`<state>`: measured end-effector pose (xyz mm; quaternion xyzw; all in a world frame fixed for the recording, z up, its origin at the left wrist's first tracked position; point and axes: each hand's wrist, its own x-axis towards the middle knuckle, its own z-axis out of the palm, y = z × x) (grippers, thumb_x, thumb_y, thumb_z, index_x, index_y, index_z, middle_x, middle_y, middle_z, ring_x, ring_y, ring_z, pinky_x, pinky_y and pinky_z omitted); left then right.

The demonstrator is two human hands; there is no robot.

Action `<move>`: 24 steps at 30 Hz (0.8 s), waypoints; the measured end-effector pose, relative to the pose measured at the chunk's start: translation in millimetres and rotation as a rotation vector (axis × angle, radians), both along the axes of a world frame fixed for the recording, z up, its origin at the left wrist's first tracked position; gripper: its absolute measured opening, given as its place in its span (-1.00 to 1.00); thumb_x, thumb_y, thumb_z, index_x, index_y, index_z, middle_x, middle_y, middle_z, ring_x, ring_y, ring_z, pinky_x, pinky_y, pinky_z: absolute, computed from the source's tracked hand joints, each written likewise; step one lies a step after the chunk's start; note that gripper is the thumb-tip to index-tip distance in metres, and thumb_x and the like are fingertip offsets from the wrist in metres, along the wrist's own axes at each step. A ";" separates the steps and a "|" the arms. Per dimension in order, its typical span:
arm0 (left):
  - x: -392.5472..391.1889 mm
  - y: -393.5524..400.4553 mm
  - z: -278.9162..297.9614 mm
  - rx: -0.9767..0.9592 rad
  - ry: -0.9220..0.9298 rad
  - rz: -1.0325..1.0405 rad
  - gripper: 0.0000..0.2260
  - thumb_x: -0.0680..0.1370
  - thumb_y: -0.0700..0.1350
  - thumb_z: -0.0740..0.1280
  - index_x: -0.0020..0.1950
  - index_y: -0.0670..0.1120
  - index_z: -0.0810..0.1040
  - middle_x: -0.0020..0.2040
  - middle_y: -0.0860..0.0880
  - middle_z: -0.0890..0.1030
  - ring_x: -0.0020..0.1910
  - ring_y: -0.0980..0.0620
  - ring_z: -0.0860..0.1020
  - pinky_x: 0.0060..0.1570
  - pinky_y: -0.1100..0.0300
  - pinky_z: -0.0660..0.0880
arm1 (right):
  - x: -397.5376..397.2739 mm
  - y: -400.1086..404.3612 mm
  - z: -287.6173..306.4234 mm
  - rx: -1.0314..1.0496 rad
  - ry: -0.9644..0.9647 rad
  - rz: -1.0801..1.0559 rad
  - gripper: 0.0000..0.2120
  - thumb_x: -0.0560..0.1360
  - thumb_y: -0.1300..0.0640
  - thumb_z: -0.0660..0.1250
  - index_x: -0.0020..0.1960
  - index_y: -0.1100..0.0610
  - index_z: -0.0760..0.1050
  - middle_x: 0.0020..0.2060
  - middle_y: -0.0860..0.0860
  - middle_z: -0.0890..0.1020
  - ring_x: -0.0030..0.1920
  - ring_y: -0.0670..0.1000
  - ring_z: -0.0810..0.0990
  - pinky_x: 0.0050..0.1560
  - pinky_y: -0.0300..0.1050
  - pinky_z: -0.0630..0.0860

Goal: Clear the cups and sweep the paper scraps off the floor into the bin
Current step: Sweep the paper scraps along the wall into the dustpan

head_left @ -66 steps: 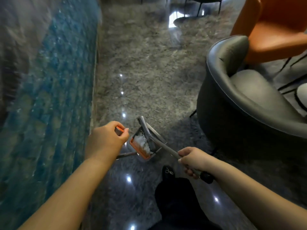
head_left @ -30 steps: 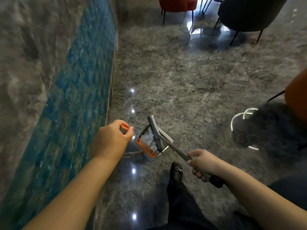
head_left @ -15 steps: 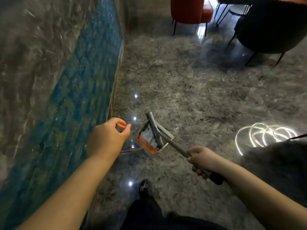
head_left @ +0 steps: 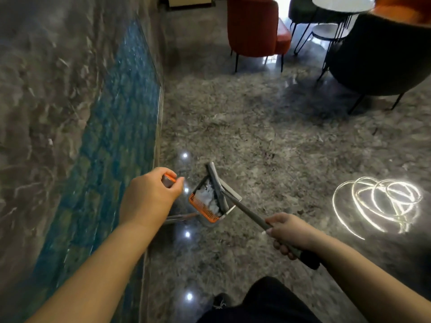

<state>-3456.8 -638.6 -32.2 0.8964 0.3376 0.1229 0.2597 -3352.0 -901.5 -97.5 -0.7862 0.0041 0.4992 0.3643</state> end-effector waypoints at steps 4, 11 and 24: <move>72.2 50.0 -2.7 0.017 -0.011 0.004 -0.86 0.50 0.10 0.42 -0.08 0.05 0.63 -0.27 0.07 0.59 -0.27 0.02 0.54 -0.35 0.21 0.35 | 70.7 53.3 -3.4 0.008 -0.012 -0.005 -0.75 0.57 0.26 0.16 0.19 0.00 0.34 -0.43 0.09 0.46 -0.58 -0.05 0.39 -0.56 -0.25 0.29; 222.3 135.3 -10.4 0.014 0.010 0.055 -0.85 0.49 0.12 0.41 -0.10 0.07 0.62 -0.23 0.05 0.63 -0.24 -0.02 0.56 -0.29 0.15 0.47 | 226.1 142.3 -12.7 0.009 -0.007 0.062 -0.65 0.58 0.25 0.17 0.35 0.09 0.31 -0.42 0.11 0.45 -0.59 -0.05 0.39 -0.57 -0.26 0.30; 441.2 302.4 -2.6 0.020 -0.033 0.115 -0.87 0.48 0.12 0.42 -0.12 0.08 0.62 -0.27 0.08 0.63 -0.26 -0.01 0.57 -0.29 0.12 0.49 | 482.4 309.5 1.1 -0.034 -0.010 0.077 -0.63 0.57 0.21 0.20 0.36 0.04 0.33 -0.49 0.07 0.48 -0.58 -0.04 0.40 -0.54 -0.26 0.30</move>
